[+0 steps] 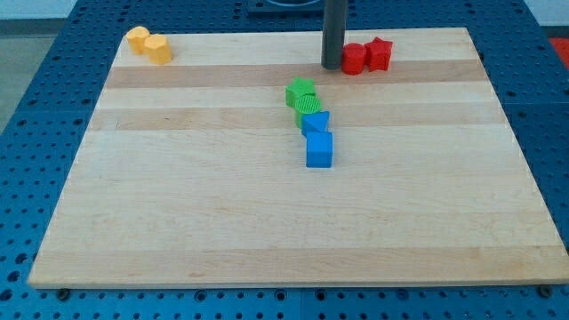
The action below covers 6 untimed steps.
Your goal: Place the arm vertically below the yellow heart
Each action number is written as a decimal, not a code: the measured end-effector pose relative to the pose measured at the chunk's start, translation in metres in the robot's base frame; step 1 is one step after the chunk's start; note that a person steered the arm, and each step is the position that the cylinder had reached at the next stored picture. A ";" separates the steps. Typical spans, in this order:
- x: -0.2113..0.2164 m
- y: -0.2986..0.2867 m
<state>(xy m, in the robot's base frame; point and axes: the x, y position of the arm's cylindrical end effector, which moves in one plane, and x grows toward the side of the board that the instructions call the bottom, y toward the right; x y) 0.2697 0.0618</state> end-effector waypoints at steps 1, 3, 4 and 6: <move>-0.009 0.004; 0.003 -0.033; 0.028 -0.092; 0.029 -0.271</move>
